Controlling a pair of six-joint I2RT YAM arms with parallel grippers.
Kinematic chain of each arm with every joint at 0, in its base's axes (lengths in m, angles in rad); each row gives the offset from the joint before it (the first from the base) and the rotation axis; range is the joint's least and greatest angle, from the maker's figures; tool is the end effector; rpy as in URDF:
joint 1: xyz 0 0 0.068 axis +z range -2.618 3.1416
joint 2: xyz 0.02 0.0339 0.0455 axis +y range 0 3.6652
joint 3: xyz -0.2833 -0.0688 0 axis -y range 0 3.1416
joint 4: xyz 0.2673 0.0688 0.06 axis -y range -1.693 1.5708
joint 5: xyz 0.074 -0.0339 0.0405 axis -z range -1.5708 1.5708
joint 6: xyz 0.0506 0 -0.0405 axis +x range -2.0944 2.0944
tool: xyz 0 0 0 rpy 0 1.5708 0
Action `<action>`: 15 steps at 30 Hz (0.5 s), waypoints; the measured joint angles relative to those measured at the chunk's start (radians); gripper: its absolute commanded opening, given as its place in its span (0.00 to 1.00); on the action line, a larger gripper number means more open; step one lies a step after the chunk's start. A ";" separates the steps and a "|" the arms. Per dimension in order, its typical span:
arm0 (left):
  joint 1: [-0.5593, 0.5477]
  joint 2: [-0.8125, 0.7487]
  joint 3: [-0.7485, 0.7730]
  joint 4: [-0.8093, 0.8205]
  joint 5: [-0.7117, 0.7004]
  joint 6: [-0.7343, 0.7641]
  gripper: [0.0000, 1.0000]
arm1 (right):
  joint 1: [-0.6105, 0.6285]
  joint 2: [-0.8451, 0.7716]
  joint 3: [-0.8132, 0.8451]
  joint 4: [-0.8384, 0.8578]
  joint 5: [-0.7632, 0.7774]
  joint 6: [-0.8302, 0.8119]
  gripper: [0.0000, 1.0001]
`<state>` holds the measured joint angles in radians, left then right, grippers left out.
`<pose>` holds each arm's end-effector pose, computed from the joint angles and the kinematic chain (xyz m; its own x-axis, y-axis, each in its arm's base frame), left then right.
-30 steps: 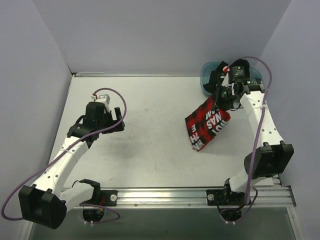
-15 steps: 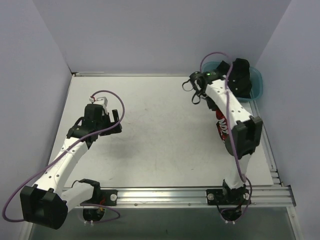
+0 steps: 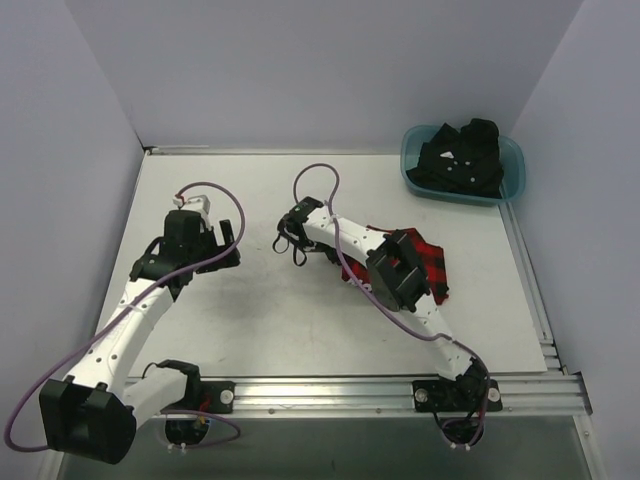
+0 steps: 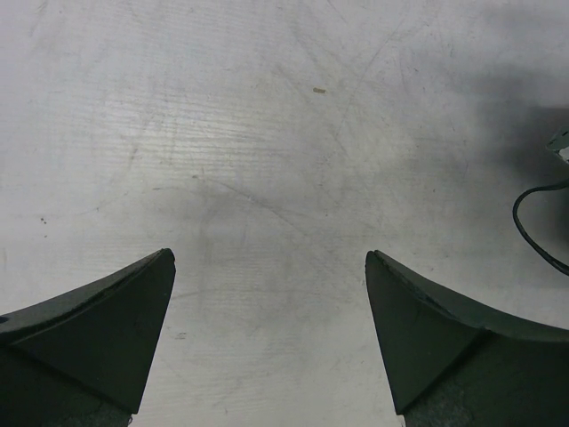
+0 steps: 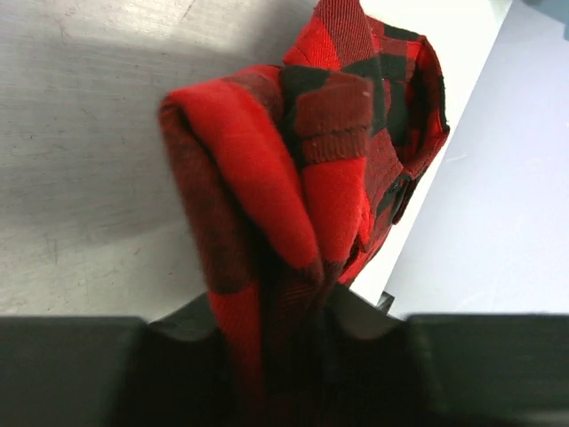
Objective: Fold and stack the long sleeve shirts
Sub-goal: Fold the shirt
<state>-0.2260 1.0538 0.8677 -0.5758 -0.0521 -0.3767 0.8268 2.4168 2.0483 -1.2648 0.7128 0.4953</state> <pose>0.2383 -0.0521 0.2833 -0.6944 -0.2173 -0.6860 -0.0735 0.9698 -0.2327 0.3603 0.3426 0.1489 -0.8724 -0.4168 -0.2553 -0.1928 0.7734 -0.6039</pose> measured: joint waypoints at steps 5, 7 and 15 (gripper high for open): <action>0.003 -0.008 -0.003 0.000 -0.002 0.000 0.97 | -0.002 0.003 0.020 -0.009 -0.031 0.027 0.51; 0.005 -0.008 -0.003 0.000 -0.003 0.000 0.98 | 0.000 0.003 0.022 -0.012 -0.047 0.030 0.55; 0.013 -0.010 -0.009 0.003 -0.001 -0.001 0.97 | 0.073 -0.025 0.053 0.064 -0.217 -0.026 0.64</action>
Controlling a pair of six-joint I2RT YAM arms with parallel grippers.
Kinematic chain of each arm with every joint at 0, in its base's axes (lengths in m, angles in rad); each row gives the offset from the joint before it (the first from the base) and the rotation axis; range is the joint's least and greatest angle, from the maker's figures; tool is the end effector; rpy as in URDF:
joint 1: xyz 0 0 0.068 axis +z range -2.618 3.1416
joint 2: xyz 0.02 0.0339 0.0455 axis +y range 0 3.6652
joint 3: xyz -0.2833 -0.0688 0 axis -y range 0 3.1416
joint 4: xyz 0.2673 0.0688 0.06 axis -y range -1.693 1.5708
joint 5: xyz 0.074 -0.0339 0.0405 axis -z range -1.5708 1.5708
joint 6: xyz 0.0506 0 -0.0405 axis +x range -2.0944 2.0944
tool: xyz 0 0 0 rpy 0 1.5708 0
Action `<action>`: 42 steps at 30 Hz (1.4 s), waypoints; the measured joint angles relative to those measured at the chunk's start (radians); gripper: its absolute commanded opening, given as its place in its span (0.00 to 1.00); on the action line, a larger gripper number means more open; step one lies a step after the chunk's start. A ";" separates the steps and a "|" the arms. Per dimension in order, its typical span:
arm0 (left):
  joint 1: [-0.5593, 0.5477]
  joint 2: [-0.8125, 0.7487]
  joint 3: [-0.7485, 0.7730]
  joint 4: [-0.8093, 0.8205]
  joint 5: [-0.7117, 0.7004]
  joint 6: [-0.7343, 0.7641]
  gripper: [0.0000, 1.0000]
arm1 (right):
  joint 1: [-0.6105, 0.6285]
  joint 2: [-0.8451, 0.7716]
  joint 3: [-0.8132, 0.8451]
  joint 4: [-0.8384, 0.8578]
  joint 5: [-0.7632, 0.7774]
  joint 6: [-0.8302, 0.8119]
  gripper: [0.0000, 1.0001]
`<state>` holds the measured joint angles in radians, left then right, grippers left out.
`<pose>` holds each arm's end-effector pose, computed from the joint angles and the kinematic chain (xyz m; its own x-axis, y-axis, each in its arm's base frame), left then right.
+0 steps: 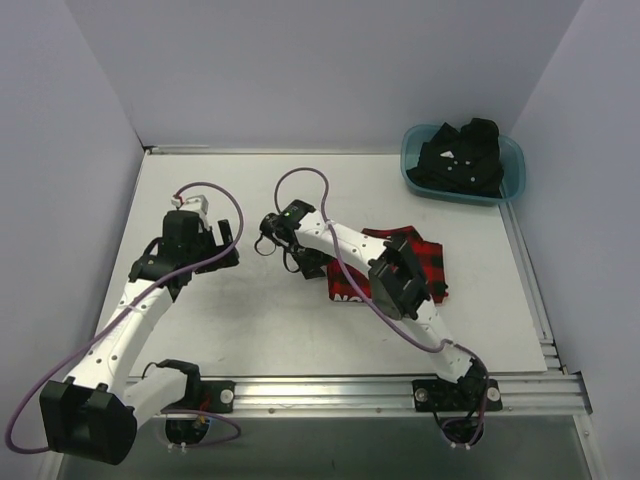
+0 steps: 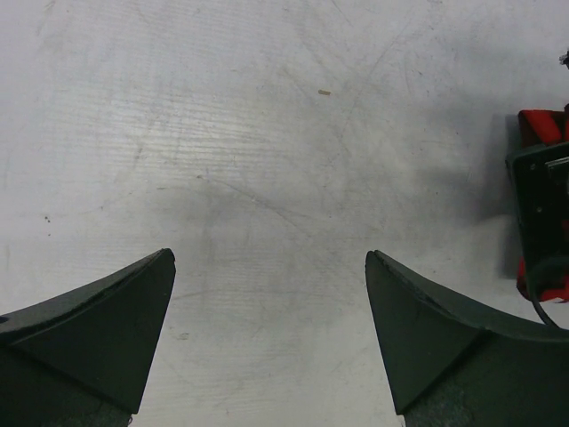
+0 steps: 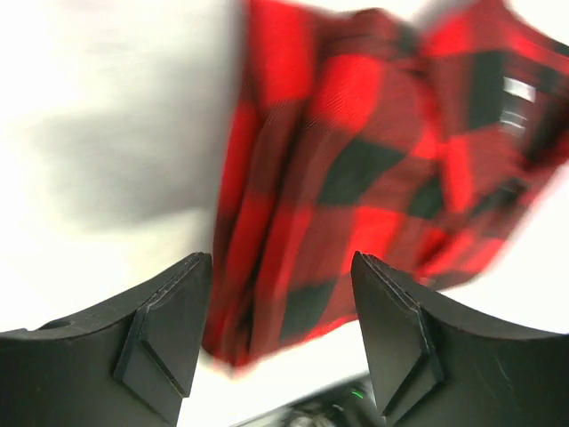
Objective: Fold and stack the long sleeve shirts
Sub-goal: Fold the shirt
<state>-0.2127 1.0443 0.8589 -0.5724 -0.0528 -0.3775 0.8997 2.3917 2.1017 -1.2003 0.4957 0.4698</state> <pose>0.2370 -0.0484 0.2825 -0.6884 -0.2279 -0.6886 -0.0865 0.9684 -0.2340 0.3361 0.3845 0.1695 -0.8538 -0.4348 -0.2863 -0.3124 0.8678 -0.3863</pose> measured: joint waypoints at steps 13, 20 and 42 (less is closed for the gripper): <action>-0.108 0.016 -0.005 0.047 0.110 -0.154 0.97 | -0.133 -0.722 -0.534 0.416 -0.364 -0.024 0.56; -0.299 0.316 0.000 0.287 0.167 -0.349 0.85 | -0.332 -0.882 -0.774 0.574 -0.492 0.022 0.51; -0.373 0.890 0.175 0.785 0.237 -0.612 0.52 | -0.327 -0.492 -0.633 0.833 -0.484 0.172 0.41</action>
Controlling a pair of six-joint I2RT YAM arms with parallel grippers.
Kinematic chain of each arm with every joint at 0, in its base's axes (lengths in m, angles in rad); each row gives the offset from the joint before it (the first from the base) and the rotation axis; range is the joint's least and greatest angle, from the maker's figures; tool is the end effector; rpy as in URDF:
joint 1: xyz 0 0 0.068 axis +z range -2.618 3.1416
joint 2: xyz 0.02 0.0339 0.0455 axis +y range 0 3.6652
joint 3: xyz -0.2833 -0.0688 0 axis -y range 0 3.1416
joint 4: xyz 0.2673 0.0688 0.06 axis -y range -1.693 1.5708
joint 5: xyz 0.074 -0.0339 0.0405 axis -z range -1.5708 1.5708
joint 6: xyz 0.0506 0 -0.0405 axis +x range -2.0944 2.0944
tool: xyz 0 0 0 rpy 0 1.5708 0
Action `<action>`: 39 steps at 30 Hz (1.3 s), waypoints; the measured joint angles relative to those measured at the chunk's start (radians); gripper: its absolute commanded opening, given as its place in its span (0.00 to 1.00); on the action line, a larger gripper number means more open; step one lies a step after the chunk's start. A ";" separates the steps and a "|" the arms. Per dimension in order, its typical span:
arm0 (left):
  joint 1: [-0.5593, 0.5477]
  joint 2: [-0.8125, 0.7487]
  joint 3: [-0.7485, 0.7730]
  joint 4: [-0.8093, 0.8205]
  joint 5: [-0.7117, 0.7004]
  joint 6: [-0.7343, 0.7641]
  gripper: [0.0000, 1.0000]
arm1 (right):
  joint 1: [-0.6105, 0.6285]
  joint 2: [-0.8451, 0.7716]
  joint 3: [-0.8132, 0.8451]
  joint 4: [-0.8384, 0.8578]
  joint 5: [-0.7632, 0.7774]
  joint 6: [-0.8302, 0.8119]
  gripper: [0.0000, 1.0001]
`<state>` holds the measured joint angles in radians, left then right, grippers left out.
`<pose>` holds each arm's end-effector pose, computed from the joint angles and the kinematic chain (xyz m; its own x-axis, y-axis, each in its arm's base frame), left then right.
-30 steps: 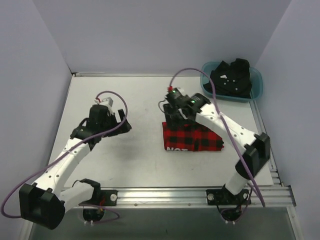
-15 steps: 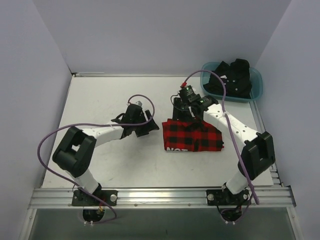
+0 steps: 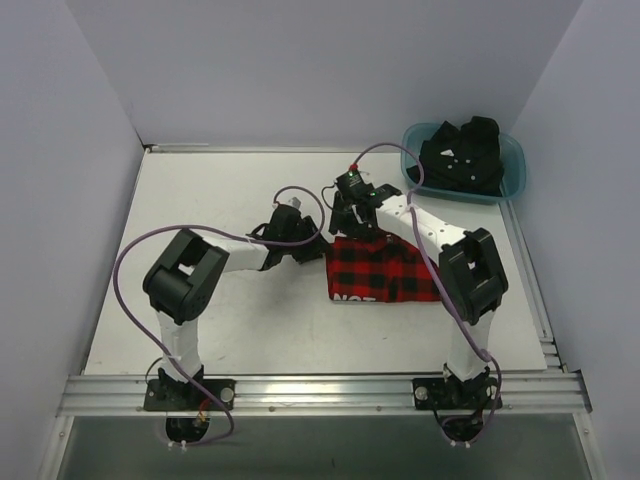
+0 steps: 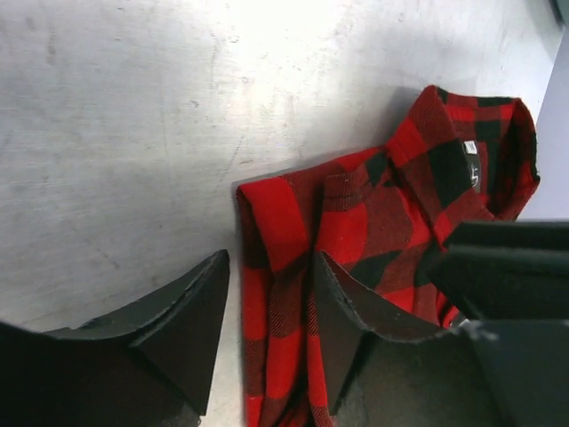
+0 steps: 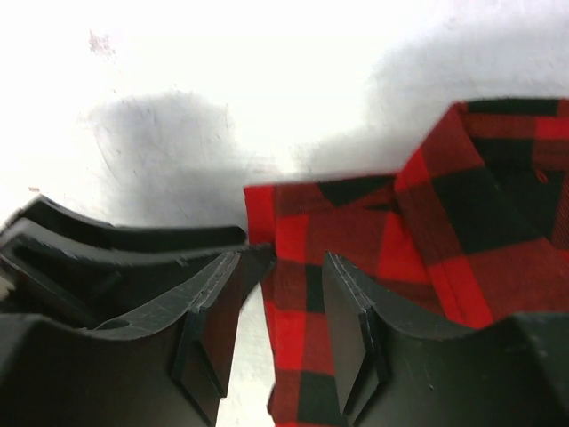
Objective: Fold and stack the long sleeve shirts
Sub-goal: Fold the shirt
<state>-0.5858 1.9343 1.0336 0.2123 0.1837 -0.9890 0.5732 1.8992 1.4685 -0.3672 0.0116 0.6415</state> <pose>0.3526 -0.2451 0.1274 -0.8433 -0.4263 -0.3274 -0.0790 0.7008 -0.7090 0.3921 0.2524 0.2354 -0.8023 0.1943 -0.5644 -0.0691 0.9089 0.4112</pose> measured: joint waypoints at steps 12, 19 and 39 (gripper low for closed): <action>-0.020 0.038 -0.035 0.108 0.015 -0.026 0.22 | -0.003 0.119 0.039 0.019 0.031 0.033 0.41; -0.023 0.043 -0.056 0.153 0.019 -0.025 0.20 | -0.003 0.156 0.040 0.020 0.046 0.035 0.40; -0.031 0.031 -0.137 0.300 0.031 -0.028 0.38 | 0.005 0.189 0.059 0.024 0.050 -0.008 0.00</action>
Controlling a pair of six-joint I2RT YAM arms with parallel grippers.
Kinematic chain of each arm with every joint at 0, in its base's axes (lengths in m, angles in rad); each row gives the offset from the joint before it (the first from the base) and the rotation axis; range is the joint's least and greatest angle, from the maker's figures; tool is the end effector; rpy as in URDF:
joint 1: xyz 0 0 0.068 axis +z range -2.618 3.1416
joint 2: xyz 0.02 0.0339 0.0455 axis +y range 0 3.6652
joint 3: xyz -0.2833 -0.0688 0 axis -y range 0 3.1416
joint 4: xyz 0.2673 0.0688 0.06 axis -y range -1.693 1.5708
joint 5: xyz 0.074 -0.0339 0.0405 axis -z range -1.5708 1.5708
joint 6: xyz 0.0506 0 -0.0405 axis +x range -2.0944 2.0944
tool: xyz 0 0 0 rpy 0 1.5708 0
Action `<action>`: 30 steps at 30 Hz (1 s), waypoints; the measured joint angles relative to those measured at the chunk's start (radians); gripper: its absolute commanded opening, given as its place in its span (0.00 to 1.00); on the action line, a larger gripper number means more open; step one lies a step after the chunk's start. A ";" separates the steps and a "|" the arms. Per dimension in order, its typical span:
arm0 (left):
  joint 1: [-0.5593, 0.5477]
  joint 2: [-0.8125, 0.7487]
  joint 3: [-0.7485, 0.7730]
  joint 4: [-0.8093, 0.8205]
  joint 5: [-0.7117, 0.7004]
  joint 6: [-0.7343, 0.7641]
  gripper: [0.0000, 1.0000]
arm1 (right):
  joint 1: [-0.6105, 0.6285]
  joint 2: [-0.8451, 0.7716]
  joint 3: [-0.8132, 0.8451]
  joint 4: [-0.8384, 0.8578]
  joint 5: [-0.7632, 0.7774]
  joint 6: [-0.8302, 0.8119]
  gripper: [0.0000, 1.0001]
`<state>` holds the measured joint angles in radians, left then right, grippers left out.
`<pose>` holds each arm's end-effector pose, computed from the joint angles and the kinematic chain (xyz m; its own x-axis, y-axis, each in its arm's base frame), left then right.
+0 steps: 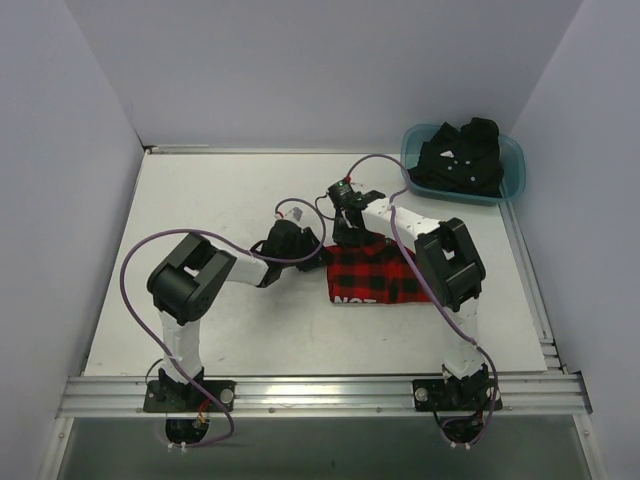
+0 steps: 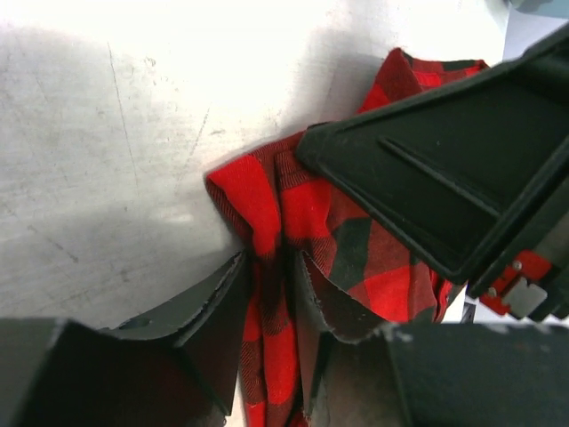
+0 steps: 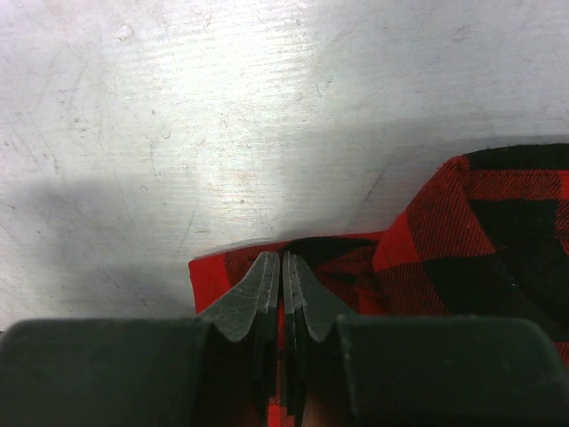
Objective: Fold and stack the long sleeve shirts
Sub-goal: Fold the shirt
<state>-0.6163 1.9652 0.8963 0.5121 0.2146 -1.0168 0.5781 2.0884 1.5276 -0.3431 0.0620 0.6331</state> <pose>0.3323 -0.2486 0.1043 -0.8326 -0.4285 -0.3509 0.0080 0.6243 -0.7812 0.4167 0.2681 0.1705 -0.8342 0.1608 -0.5275 -0.0245 0.9448 0.3267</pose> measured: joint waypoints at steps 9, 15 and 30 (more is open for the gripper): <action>0.019 -0.031 -0.068 0.048 0.011 -0.018 0.33 | 0.000 -0.010 -0.017 0.027 -0.020 -0.013 0.00; 0.024 -0.031 -0.076 0.051 0.015 -0.026 0.23 | 0.004 -0.018 -0.019 0.037 -0.030 -0.016 0.00; 0.027 -0.019 -0.076 0.061 0.031 -0.026 0.00 | 0.024 -0.083 -0.077 0.102 -0.087 -0.031 0.00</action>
<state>-0.5892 1.9457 0.8204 0.5732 0.2451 -1.0424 0.6018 2.0052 1.4506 -0.2409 -0.0246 0.6025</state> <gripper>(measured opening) 0.011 0.036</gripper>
